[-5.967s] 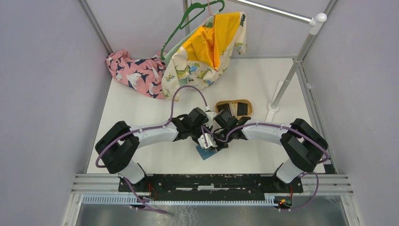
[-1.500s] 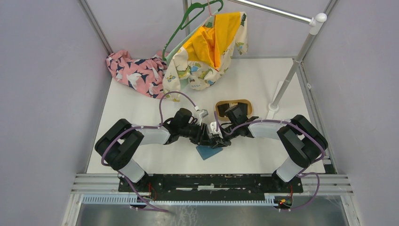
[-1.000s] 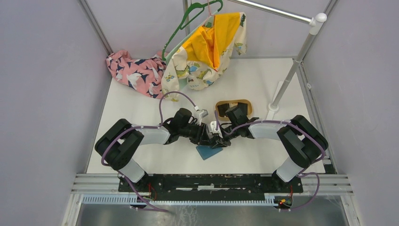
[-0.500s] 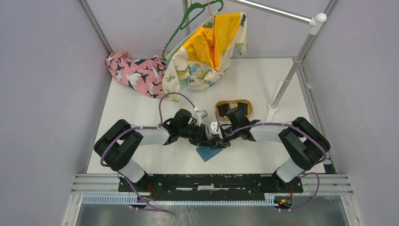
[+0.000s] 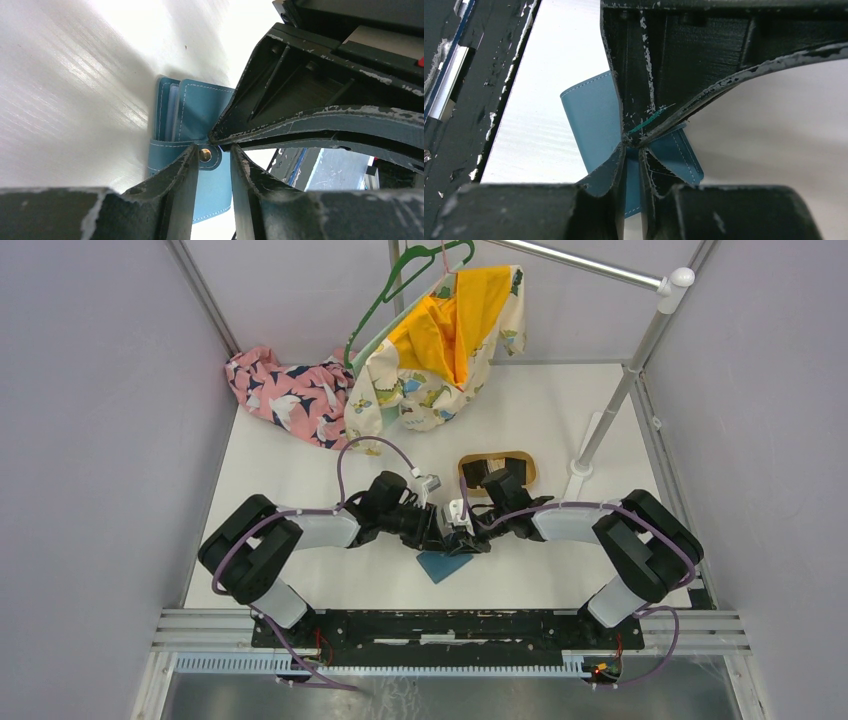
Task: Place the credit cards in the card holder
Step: Close the card holder at the center of the board.
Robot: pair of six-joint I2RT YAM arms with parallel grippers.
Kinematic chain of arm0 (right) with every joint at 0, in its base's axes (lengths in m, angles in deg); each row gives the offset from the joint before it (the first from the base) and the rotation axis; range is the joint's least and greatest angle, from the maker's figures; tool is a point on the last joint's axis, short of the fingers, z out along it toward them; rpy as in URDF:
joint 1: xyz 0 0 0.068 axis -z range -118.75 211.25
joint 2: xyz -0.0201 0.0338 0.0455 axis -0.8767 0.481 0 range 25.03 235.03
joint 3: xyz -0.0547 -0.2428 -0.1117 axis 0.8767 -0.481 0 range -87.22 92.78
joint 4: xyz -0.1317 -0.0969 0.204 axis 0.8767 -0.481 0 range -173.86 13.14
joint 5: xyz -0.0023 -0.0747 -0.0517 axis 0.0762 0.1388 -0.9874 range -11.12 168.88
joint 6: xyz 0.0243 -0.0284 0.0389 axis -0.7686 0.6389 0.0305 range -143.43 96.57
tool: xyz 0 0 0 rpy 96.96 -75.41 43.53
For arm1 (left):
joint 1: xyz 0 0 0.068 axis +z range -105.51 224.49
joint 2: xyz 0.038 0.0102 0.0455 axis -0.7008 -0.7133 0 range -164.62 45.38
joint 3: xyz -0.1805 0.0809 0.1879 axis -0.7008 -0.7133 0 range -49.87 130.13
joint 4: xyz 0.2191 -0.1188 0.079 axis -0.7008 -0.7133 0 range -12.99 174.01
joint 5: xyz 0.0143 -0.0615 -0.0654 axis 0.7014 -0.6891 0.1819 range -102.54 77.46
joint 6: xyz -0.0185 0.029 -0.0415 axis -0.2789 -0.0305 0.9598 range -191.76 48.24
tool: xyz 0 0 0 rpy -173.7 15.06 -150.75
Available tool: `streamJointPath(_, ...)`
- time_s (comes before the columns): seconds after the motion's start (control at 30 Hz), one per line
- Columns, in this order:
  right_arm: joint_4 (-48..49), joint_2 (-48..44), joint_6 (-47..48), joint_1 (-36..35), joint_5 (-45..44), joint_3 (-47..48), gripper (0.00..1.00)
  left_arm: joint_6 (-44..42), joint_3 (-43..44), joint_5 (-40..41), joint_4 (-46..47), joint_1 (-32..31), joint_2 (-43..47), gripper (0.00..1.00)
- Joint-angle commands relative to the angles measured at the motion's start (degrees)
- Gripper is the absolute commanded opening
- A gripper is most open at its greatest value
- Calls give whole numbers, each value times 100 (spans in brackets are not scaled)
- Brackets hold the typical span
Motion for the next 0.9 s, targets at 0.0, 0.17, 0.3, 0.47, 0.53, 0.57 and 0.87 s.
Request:
streamJointPath(0.0, 226, -188, 194, -50, 168, 51, 12, 215, -206, 61, -635, -48, 26, 40)
streamJointPath(0.17, 167, -219, 296, -60, 115, 51, 11, 299, -216, -19, -551, -43, 151, 42)
streamJointPath(0.3, 20, -263, 458, -67, 21, 101, 14, 345, -270, -50, -483, -10, 191, 42)
streamJointPath(0.47, -257, -513, 882, -52, -154, 136, 21, 397, -365, -165, -295, 38, 89, 40)
streamJointPath(0.53, -423, -640, 1109, -22, -205, 164, 23, 408, -400, -171, -242, 48, 46, 39)
streamJointPath(0.57, -523, -704, 1244, 3, -215, 187, 23, 416, -410, -169, -230, 53, 32, 39)
streamJointPath(0.87, -1292, -1435, 2883, -190, -249, -89, 25, 450, -395, -217, -198, 111, -134, 32)
